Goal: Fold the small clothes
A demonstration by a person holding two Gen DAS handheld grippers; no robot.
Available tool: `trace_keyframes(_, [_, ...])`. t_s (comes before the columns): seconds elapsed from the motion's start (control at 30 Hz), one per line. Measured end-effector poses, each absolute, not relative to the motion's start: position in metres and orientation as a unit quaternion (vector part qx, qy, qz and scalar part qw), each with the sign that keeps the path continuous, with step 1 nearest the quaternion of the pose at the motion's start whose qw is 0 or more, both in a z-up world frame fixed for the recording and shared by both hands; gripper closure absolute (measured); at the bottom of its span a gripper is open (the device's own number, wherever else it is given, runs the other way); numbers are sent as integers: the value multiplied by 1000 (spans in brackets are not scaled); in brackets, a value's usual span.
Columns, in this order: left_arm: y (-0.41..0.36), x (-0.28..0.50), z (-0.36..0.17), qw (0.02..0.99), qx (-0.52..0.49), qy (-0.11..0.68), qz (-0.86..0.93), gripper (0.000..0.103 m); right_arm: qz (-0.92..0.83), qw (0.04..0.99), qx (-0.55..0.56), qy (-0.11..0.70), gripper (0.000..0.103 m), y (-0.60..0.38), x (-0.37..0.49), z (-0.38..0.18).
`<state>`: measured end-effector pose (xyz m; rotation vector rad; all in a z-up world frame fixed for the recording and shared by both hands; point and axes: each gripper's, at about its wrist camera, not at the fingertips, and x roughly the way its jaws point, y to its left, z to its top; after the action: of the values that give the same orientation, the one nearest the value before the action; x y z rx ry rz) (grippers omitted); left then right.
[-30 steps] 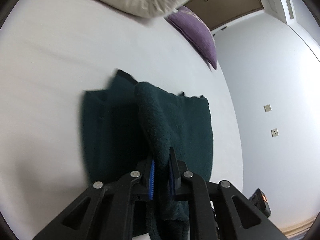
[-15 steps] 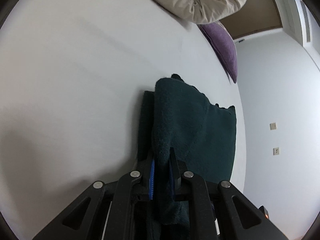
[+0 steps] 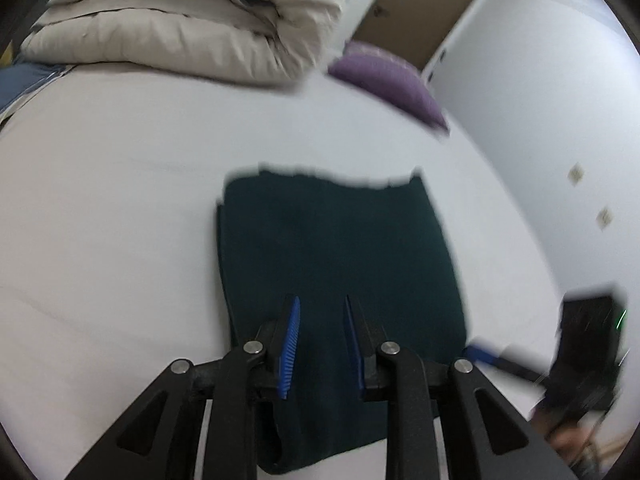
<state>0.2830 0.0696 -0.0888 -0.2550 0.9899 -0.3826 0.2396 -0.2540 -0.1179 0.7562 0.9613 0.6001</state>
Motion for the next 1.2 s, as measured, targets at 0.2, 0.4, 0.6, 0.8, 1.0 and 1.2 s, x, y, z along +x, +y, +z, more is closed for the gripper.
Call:
trace_keyframes(0.2, [93,284,-133,841,-162,484,-180,97,275,730,386,492,64,-271,248,-166])
trace_keyframes(0.4, [102,273,-141,842,-164,465,-218,97,258,727,412,485,73,-295,243,-176])
trace_keyframes(0.6, [97,262,-141,847,-168,453,-221,98,304,718,403,479,70,-269,241,-149])
trace_keyframes(0.8, [99,260,-143,846,-167,451,-231,98,303,709,370,518,64,-255,240,-177])
trace_keyframes(1.0, [108,257,-141,841,-172,452,-243,98,293,722,352,518,64,-286,231,-155])
trace_keyframes(1.2, [115,252,-90,879,-143,406,-205,49,295,740,372,476,58,-319,266,-111])
